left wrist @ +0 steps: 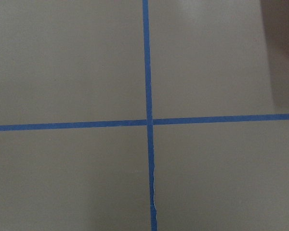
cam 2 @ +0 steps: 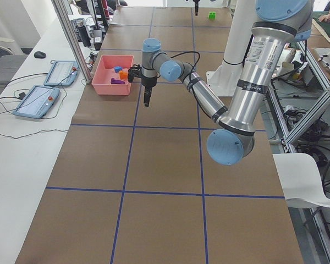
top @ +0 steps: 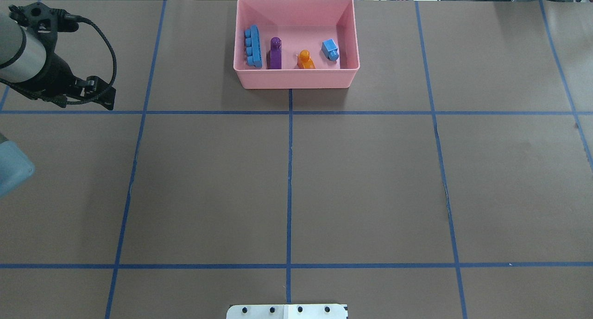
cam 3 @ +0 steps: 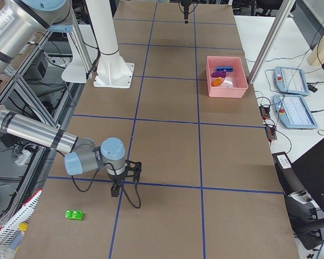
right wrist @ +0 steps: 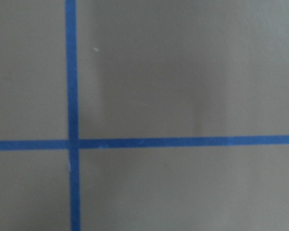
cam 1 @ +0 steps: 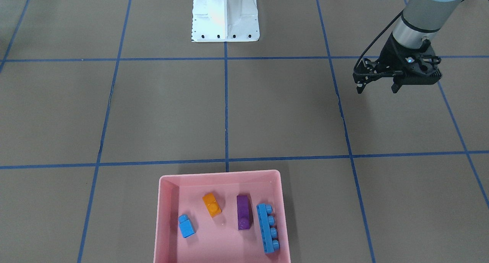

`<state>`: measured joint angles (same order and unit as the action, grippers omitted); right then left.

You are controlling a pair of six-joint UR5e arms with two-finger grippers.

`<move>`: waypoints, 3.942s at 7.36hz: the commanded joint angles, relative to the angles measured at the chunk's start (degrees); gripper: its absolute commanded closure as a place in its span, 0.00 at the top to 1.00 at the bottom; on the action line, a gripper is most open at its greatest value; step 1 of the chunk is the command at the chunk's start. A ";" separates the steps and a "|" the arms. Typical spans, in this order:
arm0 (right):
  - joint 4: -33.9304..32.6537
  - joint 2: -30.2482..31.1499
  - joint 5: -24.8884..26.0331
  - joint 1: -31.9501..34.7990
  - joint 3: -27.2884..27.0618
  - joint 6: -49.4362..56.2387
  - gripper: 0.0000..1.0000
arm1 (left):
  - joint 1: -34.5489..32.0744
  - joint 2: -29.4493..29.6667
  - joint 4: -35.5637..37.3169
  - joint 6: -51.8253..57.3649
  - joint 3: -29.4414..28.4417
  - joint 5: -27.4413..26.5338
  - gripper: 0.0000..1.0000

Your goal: Put all blocks into box

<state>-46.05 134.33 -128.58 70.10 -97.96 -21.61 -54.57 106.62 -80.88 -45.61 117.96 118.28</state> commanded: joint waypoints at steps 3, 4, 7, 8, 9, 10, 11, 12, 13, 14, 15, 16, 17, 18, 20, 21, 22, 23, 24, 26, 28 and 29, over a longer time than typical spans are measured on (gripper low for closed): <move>21.71 0.94 -7.30 1.79 21.40 -2.62 1.00 | 0.34 -0.44 0.03 -0.09 1.57 -0.15 1.00; 22.32 -0.11 -7.39 1.79 24.10 -2.64 1.00 | 0.34 -0.44 0.03 -0.01 1.75 -0.59 1.00; 21.79 -7.41 -8.97 1.79 30.60 -5.72 1.00 | 0.43 -0.53 0.11 0.08 3.15 -2.26 1.00; 23.45 -6.02 -10.01 1.88 30.81 -5.55 0.99 | 0.51 -0.45 0.11 0.08 3.15 -2.26 1.00; 24.94 -4.36 -11.76 1.88 30.81 -5.63 0.99 | 0.51 -0.44 0.11 0.08 3.33 -2.26 1.00; 25.04 -3.73 -11.78 1.88 30.90 -5.46 0.98 | 0.51 -0.44 0.11 0.08 3.24 -2.26 1.00; 24.87 -3.81 -11.69 1.88 30.90 -5.72 0.86 | 0.51 -0.53 0.11 0.08 3.24 -2.26 1.00; 24.44 -4.25 -11.26 1.88 31.51 -5.28 0.53 | 0.60 -0.53 0.11 0.08 3.24 -2.26 1.00; 24.60 -4.60 -11.25 1.88 31.95 -5.19 0.01 | 0.60 -0.45 0.11 0.08 3.24 -2.26 1.00; 24.69 -4.52 -12.21 1.88 30.91 -5.80 0.00 | 0.60 -0.44 0.11 0.08 3.16 -2.26 1.00; 24.17 -4.78 -13.00 1.88 29.94 -6.16 0.00 | 0.69 -0.53 0.11 0.08 3.07 -2.26 1.00; 24.17 -4.52 -13.36 1.97 29.15 -6.25 0.00 | 0.69 -0.45 0.11 0.08 3.07 -2.26 1.00; 23.47 -4.43 -16.06 1.19 24.35 -8.60 0.00 | 0.69 -0.53 0.11 0.17 2.98 -2.26 1.00; 21.64 -9.04 -16.44 0.66 19.87 -15.67 0.00 | 0.69 -0.62 0.11 0.17 2.98 -2.17 1.00; 7.48 -26.74 -18.36 1.08 13.87 -24.16 0.00 | 0.69 -1.06 0.11 0.08 3.24 -1.83 1.00; -5.58 -36.06 -18.46 2.31 10.63 -24.26 0.00 | 0.69 -1.06 0.11 0.08 3.16 -1.74 1.00; -17.81 -47.55 -18.03 1.89 10.07 -24.26 0.00 | 0.78 -1.50 0.11 0.08 3.15 -1.65 1.00; -29.85 -59.33 -16.89 0.14 10.33 -24.26 0.00 | 0.95 -1.67 0.11 0.08 3.15 -1.56 1.00; -40.50 -70.58 -13.22 -2.49 10.77 -24.26 0.00 | 0.95 -1.76 0.11 0.08 3.15 -1.47 1.00; -50.87 -94.13 -4.35 -10.82 23.07 -28.36 0.00 | 1.04 -3.42 -0.15 0.08 3.59 -1.38 1.00; -40.94 -108.79 2.07 -16.37 42.25 -32.77 0.00 | 2.17 -7.01 0.02 0.00 7.00 -1.21 1.00; -28.87 -111.54 4.89 -18.14 50.15 -39.05 0.00 | 2.36 -8.17 0.03 -0.09 8.50 -1.12 1.00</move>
<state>-86.67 28.63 -127.66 54.83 -58.60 -54.51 -52.70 100.33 -80.90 -45.60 124.35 117.06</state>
